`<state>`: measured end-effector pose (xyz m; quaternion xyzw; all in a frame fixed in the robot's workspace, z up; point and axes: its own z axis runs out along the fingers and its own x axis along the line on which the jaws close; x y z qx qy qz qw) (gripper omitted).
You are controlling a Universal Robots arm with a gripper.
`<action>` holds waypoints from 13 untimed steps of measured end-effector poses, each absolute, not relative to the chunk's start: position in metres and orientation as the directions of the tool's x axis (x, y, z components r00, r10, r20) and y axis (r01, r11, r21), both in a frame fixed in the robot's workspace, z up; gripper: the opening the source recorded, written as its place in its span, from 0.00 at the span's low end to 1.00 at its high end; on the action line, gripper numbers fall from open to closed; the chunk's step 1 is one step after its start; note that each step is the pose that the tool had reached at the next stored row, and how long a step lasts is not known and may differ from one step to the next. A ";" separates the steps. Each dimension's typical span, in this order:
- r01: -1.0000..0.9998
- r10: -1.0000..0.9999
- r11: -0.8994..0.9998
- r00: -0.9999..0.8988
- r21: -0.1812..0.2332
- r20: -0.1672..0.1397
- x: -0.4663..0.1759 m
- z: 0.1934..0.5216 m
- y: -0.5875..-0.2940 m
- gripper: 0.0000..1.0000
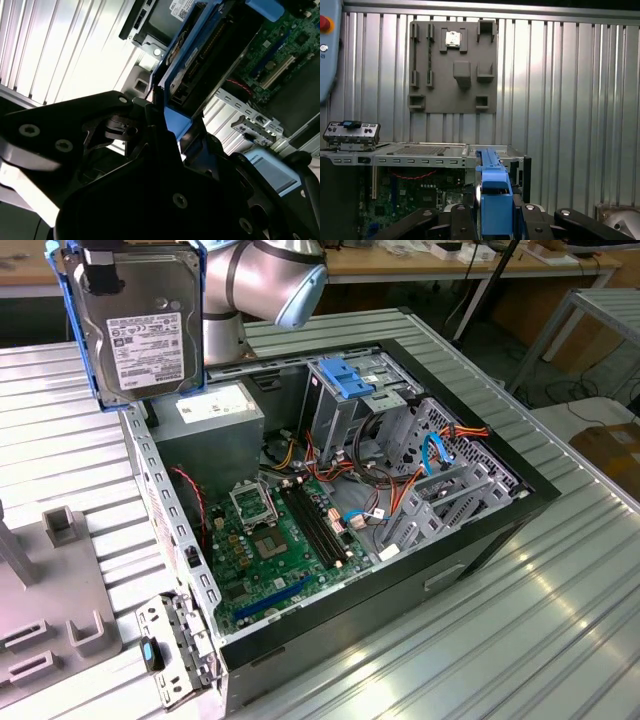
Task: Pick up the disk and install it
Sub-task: 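Pick up the disk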
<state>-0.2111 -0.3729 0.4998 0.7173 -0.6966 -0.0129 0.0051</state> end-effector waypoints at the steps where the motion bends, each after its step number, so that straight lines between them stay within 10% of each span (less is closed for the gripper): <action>1: -0.999 -1.000 -0.029 0.029 0.025 -0.011 -0.200 0.500 -0.373 0.37; 13: -0.999 -1.000 -0.029 0.029 0.025 -0.011 -0.142 0.500 -0.373 0.37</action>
